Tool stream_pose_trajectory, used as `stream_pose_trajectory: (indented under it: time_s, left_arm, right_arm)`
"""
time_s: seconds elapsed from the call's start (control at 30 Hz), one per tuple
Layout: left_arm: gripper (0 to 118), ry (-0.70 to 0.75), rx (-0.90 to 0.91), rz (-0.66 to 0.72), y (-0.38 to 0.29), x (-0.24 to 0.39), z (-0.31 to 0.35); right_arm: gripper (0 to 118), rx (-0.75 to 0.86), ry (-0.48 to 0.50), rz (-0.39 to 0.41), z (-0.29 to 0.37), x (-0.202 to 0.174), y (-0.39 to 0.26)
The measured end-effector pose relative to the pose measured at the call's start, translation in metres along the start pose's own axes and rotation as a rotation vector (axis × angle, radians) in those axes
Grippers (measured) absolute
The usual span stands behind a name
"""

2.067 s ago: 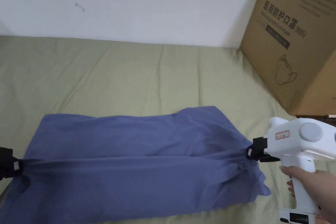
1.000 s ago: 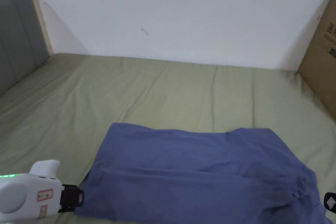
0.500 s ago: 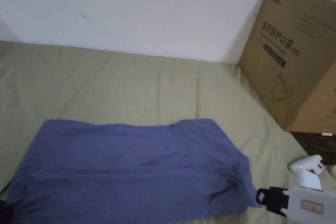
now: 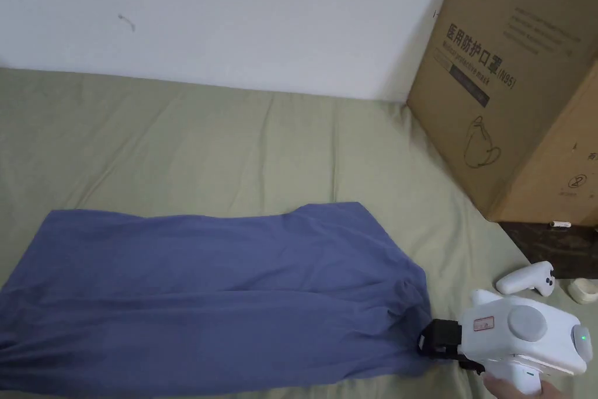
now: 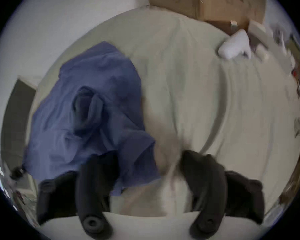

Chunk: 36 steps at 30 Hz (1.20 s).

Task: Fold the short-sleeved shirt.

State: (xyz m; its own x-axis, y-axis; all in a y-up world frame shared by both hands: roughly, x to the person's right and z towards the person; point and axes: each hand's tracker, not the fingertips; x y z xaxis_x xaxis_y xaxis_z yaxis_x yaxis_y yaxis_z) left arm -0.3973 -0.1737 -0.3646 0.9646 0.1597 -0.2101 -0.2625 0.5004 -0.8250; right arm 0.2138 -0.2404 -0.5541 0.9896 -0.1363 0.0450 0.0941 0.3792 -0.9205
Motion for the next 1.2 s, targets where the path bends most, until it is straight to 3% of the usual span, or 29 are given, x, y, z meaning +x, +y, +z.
stream_pose_trajectory:
  time_s: [0.1,0.13,0.17,0.27,0.37,0.5,0.63,0.8,0.83,0.87,0.9,0.93,0.97,1.1,1.2]
  left_arm:
    - [1,-0.014,0.003,0.034,0.004,-0.023,-0.009]
    - [1,-0.023,0.005,0.042,0.004,-0.023,-0.008]
    - [1,-0.023,0.005,0.043,0.004,-0.022,-0.006]
    - [1,-0.067,0.016,0.080,0.008,-0.034,0.003]
    - [1,-0.080,0.008,0.083,0.011,-0.041,0.020]
    - [1,-0.091,-0.059,-0.010,-0.010,-0.048,0.037]
    - [1,-0.114,-0.112,0.016,-0.047,-0.058,0.050]
    - [5,-0.168,-0.207,0.066,-0.087,-0.078,0.028]
    - [19,-0.166,-0.210,0.086,-0.091,-0.076,0.029]
    - [36,-0.147,-0.202,0.095,-0.094,-0.069,0.032]
    - [60,-0.131,-0.183,0.101,-0.094,-0.069,0.035]
    - [101,-0.128,-0.159,0.109,-0.094,-0.069,0.039]
    - [118,-0.135,-0.143,0.120,-0.093,-0.068,0.042]
    - [115,-0.197,0.001,0.162,-0.075,-0.044,0.074]
    - [115,-0.160,0.084,0.083,-0.054,-0.020,0.083]
  right_arm:
    - [2,0.017,0.038,0.040,0.026,-0.005,-0.009]
    - [2,0.014,0.124,0.034,0.033,-0.004,-0.008]
    - [2,0.009,0.140,0.018,0.040,-0.006,-0.007]
    - [2,0.036,0.112,0.072,0.064,-0.003,-0.016]
    - [2,0.046,0.122,0.056,0.092,0.007,-0.033]
    - [2,0.047,0.122,0.032,0.129,0.022,-0.069]
    - [2,-0.026,0.149,-0.017,0.143,0.044,-0.119]
    - [2,-0.114,0.159,-0.115,0.114,0.064,-0.158]
    - [12,-0.114,0.152,-0.106,0.112,0.061,-0.160]
    - [30,-0.115,0.112,-0.080,0.112,0.058,-0.161]
    - [61,-0.095,0.053,-0.034,0.111,0.054,-0.159]
    - [106,-0.052,0.033,0.012,0.115,0.050,-0.158]
    - [117,-0.017,0.033,0.036,0.118,0.046,-0.157]
    - [114,0.111,0.081,0.042,0.139,0.015,-0.127]
    - [114,0.183,0.135,0.075,0.157,-0.012,-0.112]
